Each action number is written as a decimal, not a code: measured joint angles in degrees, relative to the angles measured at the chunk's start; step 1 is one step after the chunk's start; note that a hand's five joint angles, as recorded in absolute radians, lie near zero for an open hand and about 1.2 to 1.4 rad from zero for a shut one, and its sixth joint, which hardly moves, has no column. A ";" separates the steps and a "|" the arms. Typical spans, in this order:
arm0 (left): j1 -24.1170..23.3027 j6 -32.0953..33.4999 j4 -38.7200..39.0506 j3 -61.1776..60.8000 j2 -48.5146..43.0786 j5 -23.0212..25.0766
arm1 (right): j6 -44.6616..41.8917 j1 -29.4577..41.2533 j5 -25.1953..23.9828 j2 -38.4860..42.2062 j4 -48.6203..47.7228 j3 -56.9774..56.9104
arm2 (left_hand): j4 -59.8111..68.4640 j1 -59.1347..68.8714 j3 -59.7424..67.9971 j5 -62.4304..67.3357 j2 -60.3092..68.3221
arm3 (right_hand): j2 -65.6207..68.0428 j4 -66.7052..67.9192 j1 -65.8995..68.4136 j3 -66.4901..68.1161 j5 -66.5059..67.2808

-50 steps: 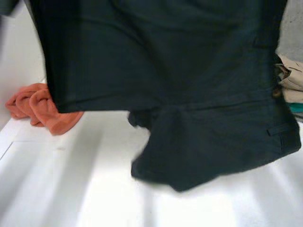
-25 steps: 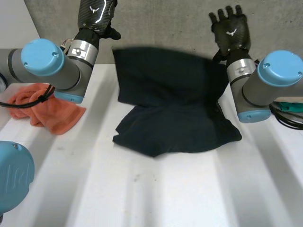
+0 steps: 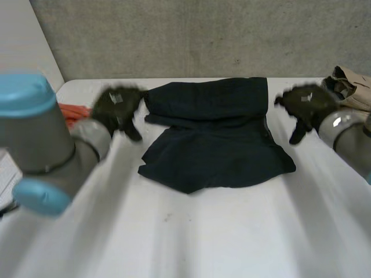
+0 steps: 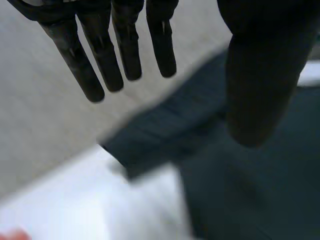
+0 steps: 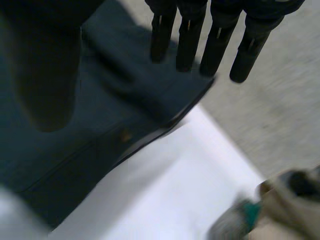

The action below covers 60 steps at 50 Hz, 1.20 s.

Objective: Fold the laundry.

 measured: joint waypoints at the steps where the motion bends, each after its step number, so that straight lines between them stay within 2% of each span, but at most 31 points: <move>1: -0.83 -0.07 -0.71 -1.91 0.42 0.05 | -0.72 -0.51 -0.89 -0.13 0.36 1.42 | 1.53 1.32 1.54 1.52 1.44 | 1.57 1.44 1.38 1.58 1.39; 6: -4.20 -0.31 -0.72 -9.02 0.79 0.16 | -4.22 -2.49 -5.02 -0.10 0.74 6.94 | 4.92 3.82 4.85 4.75 4.67 | 4.91 4.99 4.33 4.97 4.80; 13: -6.08 -0.36 4.74 -11.70 -2.30 0.25 | -7.24 -3.63 -10.08 2.57 -2.90 10.43 | 3.06 1.90 3.25 2.65 3.00 | 4.91 4.99 4.34 5.03 4.88; 17: -5.98 -0.15 7.99 -10.36 -5.67 0.24 | -7.51 -3.65 -11.30 5.36 -6.51 10.53 | -1.48 -2.08 -0.50 -1.80 -0.95 | 4.87 4.92 4.34 4.97 4.84; 22: -5.61 0.37 10.99 -6.71 -10.55 0.00 | -7.79 -3.46 -11.59 9.43 -10.73 9.37 | -0.91 -1.47 -0.05 -1.21 -0.33 | 5.04 5.08 4.34 5.14 4.98; 25: -5.54 0.52 11.52 -4.41 -12.86 -0.05 | -8.45 -3.29 -11.50 11.23 -12.24 8.47 | 6.86 6.59 7.43 6.72 7.16 | 9.61 9.49 9.04 9.57 9.23; 26: -5.53 0.55 11.55 -3.65 -13.59 -0.08 | -8.77 -3.23 -11.44 11.78 -12.65 8.13 | 12.33 12.66 13.18 12.08 12.97 | 16.83 16.63 16.68 16.62 16.09; 27: -5.53 0.58 11.53 -2.78 -14.35 -0.11 | -9.15 -3.15 -11.37 12.33 -13.07 7.76 | 12.33 12.66 13.18 12.08 12.97 | 28.23 26.84 26.25 26.70 25.83; 28: -5.53 0.59 11.47 -2.05 -14.93 -0.15 | -9.43 -3.09 -11.31 12.67 -13.38 7.49 | 27.76 27.95 27.74 27.24 27.54 | 33.96 33.39 30.86 33.27 32.19; 29: -5.54 0.59 11.37 -1.32 -15.49 -0.21 | -9.75 -3.03 -11.21 13.05 -13.80 7.12 | 32.86 33.91 33.44 32.30 33.22 | 38.19 37.54 33.47 37.43 36.36; 31: -5.59 0.60 11.15 -0.14 -16.22 -0.44 | -10.14 -2.96 -11.04 13.46 -14.49 6.69 | 38.54 36.00 38.41 36.86 38.34 | 40.31 41.17 35.23 40.45 39.58; 34: -5.82 0.60 10.77 1.17 -16.01 -1.87 | -10.36 -2.98 -10.71 13.09 -15.63 6.66 | 39.41 36.00 39.25 36.87 39.26 | 40.31 42.11 35.80 40.57 40.39; 42: -6.04 0.62 10.05 0.28 -4.94 -6.84 | -8.00 -3.24 -10.08 5.14 -15.86 9.38 | 39.42 36.00 39.26 36.87 39.31 | 40.31 42.24 35.80 40.57 40.40; 43: -6.05 0.69 9.50 -0.62 -0.64 -7.50 | -7.34 -3.28 -10.01 2.36 -15.27 10.32 | 39.42 36.00 39.26 36.87 39.31 | 40.30 42.24 35.80 40.69 40.40; 48: -6.04 1.91 6.05 -2.50 9.28 -7.87 | -6.44 -3.37 -9.90 -6.31 -11.22 11.51 | 39.44 36.00 39.46 36.87 39.33 | 40.31 42.26 36.08 41.59 40.60; 52: -6.05 5.33 -0.90 -3.50 17.75 -7.75 | -6.15 -3.50 -9.45 -16.84 -4.03 10.72 | 39.45 36.00 39.46 37.81 39.47 | 40.31 42.28 36.69 41.60 40.75; 60: -6.55 8.93 -7.99 -4.51 23.19 -7.67 | -6.01 -3.56 -8.45 -25.10 4.23 8.76 | 39.63 36.00 39.46 37.81 39.47 | 40.31 42.29 36.69 41.60 40.76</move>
